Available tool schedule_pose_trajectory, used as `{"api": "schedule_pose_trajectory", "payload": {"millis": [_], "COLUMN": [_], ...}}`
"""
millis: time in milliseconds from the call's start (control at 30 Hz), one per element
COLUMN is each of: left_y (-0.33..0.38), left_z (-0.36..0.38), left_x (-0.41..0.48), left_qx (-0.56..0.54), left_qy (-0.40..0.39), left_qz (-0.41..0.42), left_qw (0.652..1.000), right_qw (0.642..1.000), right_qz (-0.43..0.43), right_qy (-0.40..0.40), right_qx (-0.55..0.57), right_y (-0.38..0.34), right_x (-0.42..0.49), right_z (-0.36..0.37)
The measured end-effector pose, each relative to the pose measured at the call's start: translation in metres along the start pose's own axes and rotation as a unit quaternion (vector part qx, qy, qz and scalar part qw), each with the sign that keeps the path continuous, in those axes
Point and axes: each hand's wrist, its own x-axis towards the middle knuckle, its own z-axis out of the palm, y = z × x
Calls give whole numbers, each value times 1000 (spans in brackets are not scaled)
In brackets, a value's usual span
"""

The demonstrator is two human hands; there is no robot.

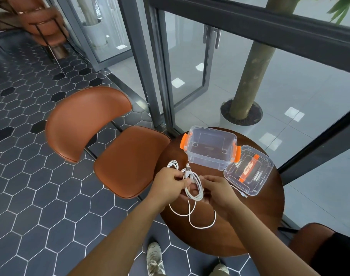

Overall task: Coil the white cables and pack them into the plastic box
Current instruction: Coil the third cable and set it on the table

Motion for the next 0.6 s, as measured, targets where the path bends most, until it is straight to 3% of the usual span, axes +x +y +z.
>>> {"api": "schedule_pose_trajectory", "payload": {"millis": [233, 333, 400, 500, 600], "left_y": [4, 5, 4, 2, 4], "left_z": [-3, -1, -3, -3, 2], "left_x": [1, -3, -3, -1, 0], "left_qx": [18, 15, 34, 172, 368], "left_qy": [-8, -7, -5, 23, 66], "left_qz": [-30, -43, -41, 1, 93], "left_qw": [999, 999, 999, 985, 923], "right_qw": [997, 995, 986, 953, 918], "right_qz": [-24, -4, 22, 56, 64], "right_qy": [-64, -56, -106, -177, -182], "right_qx": [25, 77, 129, 241, 347], "right_y": [12, 11, 10, 14, 15], "right_x": [-5, -4, -6, -9, -8], "right_z": [-4, -5, -3, 3, 18]}}
